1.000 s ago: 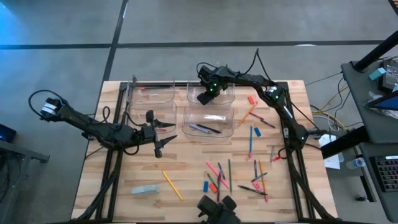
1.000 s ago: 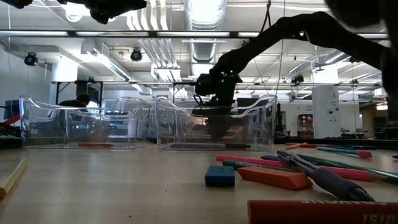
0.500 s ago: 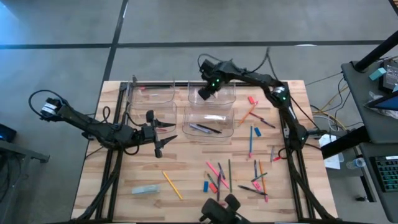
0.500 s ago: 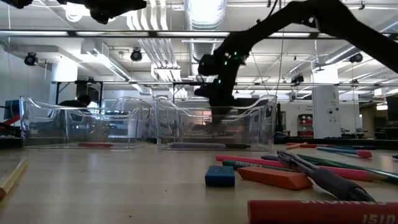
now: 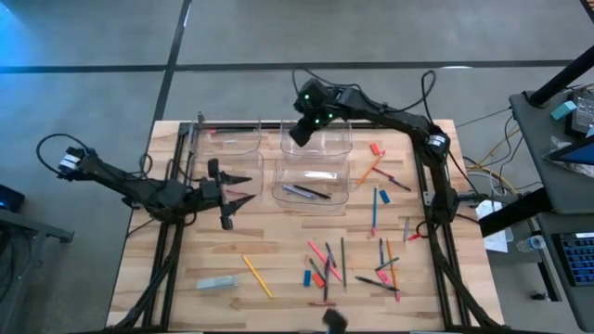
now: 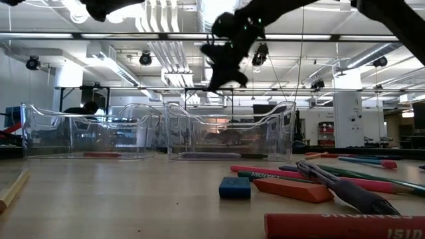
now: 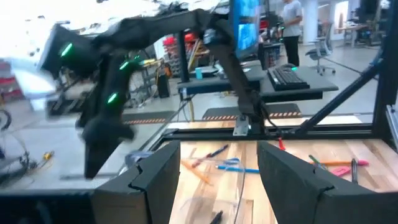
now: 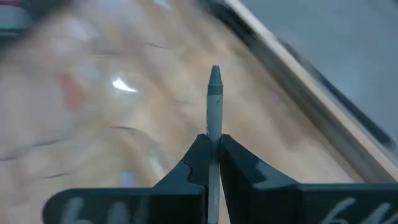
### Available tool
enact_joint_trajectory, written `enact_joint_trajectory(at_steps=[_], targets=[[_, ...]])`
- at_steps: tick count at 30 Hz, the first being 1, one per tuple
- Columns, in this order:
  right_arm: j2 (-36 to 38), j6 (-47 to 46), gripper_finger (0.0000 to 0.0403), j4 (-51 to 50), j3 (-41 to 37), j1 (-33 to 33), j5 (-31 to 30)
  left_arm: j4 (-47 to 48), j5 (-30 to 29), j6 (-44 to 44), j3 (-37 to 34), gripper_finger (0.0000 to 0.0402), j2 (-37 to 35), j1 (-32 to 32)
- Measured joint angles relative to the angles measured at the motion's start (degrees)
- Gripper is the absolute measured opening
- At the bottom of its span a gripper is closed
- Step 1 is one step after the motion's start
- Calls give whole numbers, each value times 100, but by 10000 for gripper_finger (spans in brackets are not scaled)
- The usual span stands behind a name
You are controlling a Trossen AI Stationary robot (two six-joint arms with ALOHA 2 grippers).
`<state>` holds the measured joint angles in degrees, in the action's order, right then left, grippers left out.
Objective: Sort crayons/erasers/pens/pencils in bins
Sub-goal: Move the gray crayon from the top right transparent bin to the bottom left transparent bin
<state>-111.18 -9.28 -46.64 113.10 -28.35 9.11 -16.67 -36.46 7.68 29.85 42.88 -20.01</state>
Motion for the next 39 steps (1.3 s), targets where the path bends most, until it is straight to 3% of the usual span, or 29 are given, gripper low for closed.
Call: enact_joint_trajectory(at_steps=[7,14,21,28,33,39], targets=[[202,602,13,1040,-43,955,372,1583,-777,-801,-149,198,-1127,2],[200,945,13,3086,-792,1727,779,1816,-794,-939,-602,198,-1943,0],[200,589,13,4974,-1813,1723,823,1687,-823,-1038,-982,198,-2763,-4],[192,170,13,6461,-2483,1592,1033,1693,-812,-1035,-1082,198,-3123,-4],[-186,-120,13,7238,-2475,1595,1039,1704,-806,-1034,-1088,198,-3016,2],[-685,54,25,7253,-2106,1592,1035,1718,-799,-1034,-1091,198,-2888,2]])
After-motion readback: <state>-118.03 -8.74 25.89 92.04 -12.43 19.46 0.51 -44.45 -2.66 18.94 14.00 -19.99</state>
